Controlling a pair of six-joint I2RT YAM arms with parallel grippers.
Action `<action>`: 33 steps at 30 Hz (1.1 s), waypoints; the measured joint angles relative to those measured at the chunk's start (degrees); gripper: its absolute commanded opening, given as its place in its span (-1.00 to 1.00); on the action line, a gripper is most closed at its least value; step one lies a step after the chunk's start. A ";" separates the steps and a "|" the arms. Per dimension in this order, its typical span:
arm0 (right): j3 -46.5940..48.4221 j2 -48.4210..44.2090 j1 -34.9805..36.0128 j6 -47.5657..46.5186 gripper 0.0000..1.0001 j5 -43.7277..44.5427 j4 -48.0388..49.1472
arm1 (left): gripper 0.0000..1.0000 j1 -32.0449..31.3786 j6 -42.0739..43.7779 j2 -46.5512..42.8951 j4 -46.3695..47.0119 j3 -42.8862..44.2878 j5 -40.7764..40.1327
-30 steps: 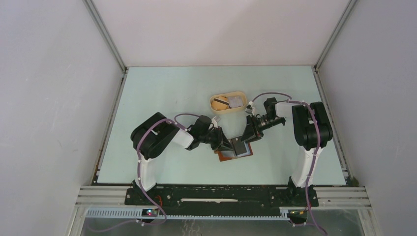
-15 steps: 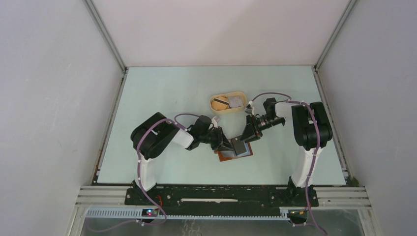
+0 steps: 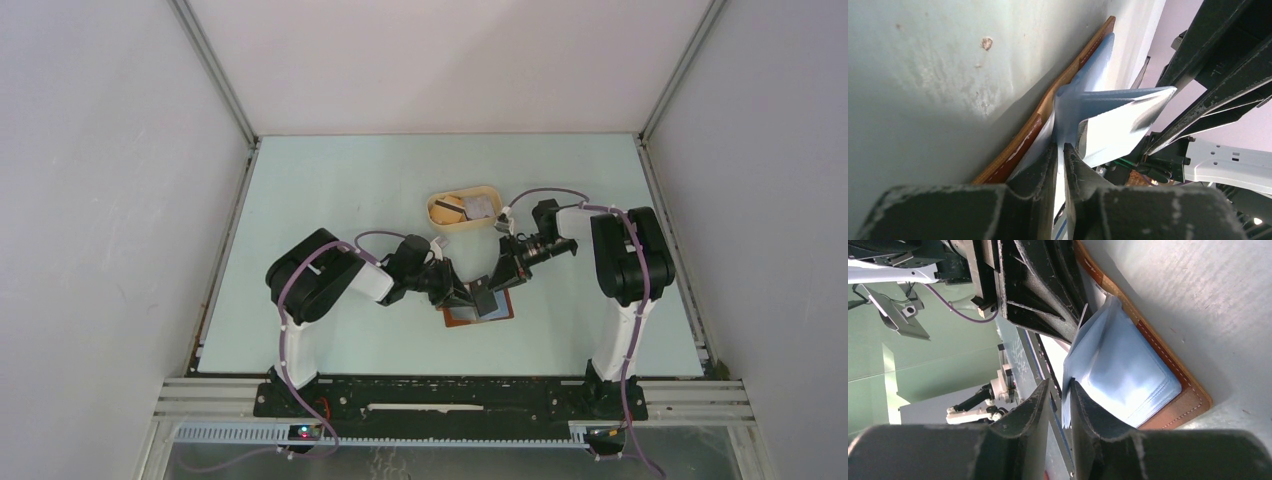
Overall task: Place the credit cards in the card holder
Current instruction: Turn over the card slot in the card holder.
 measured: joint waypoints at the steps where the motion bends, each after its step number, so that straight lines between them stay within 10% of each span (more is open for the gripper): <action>1: 0.09 0.00 0.22 -0.04 -0.44 0.13 -0.11 | -0.63 0.00 0.02 0.00 -0.04 0.00 0.00; 10: 0.70 0.00 0.72 0.28 -0.31 1.64 -0.22 | -0.61 0.00 0.37 -0.04 0.00 0.00 0.02; 19: 0.74 -0.11 2.01 0.50 -1.00 3.23 0.33 | -0.51 0.39 0.39 -1.51 -0.39 -1.25 -0.42; 33: 0.76 -0.13 0.20 3.76 -1.00 9.11 1.84 | -0.48 1.70 0.24 -5.99 -0.28 -5.44 -3.96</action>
